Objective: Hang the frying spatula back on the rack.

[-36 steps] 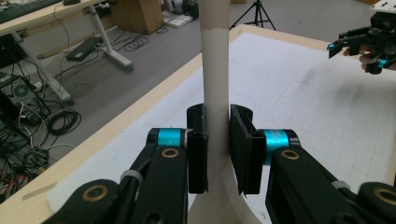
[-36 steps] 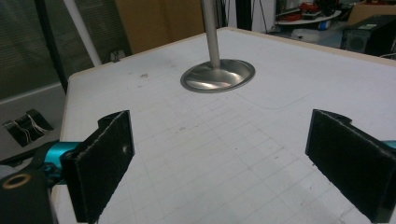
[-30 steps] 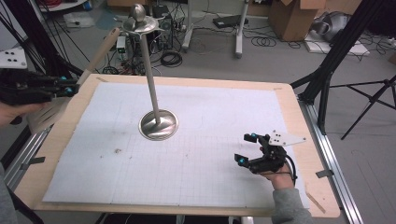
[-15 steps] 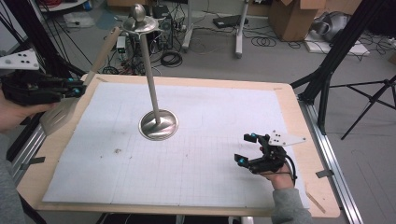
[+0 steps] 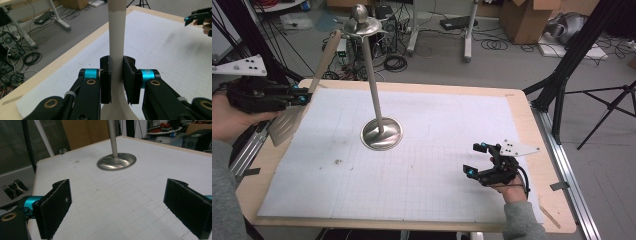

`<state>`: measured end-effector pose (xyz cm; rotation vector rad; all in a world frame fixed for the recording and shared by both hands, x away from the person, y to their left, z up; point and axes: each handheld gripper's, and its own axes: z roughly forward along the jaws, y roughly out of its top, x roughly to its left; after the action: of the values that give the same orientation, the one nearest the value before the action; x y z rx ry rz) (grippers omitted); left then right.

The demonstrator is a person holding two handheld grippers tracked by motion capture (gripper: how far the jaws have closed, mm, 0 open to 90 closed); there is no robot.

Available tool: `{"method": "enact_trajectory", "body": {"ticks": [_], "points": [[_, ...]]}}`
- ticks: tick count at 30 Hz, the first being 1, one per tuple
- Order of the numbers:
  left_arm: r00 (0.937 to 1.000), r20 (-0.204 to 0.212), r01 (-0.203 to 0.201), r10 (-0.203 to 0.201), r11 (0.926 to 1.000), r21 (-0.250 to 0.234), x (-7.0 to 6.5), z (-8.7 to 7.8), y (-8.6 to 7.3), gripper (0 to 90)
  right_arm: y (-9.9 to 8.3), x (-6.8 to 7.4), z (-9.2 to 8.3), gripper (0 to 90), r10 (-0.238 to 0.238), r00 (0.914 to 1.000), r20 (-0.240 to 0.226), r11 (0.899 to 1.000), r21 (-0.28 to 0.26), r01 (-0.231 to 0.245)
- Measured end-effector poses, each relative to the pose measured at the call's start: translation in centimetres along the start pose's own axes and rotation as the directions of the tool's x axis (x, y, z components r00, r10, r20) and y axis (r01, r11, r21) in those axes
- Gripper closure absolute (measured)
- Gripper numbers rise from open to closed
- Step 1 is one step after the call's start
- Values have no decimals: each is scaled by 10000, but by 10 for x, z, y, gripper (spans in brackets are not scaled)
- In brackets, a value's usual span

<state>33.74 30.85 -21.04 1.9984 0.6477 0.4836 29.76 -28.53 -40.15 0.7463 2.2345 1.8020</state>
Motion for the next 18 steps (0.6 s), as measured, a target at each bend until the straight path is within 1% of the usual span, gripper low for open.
{"method": "enact_trajectory", "body": {"ticks": [3,4,5,6,9,13,18], "points": [[9999,-102,92,-92,10000,30,0,3,-1,771,0,0,0,69,-40,10000,14,10000,-16,40],[9999,-100,82,-81,10000,44,-1,5,-1,771,0,-1,1,69,-61,10000,27,10000,-28,61],[9999,-135,86,-86,9999,63,-1,6,0,772,0,0,1,69,14,10000,3,10000,20,-14],[9999,-144,54,-53,9999,101,-1,6,0,771,0,0,1,69,-33,10000,-11,10000,22,33],[9998,-136,111,-110,9999,69,-2,10,1,772,0,0,0,69,-30,10000,-9,10000,0,30],[9999,-105,79,-78,9999,118,-3,15,1,772,0,1,0,69,0,10000,-22,10000,-41,0],[9998,-66,166,-166,9998,71,-3,21,-1,772,1,2,0,69,-108,9999,21,9999,-60,108]]}}
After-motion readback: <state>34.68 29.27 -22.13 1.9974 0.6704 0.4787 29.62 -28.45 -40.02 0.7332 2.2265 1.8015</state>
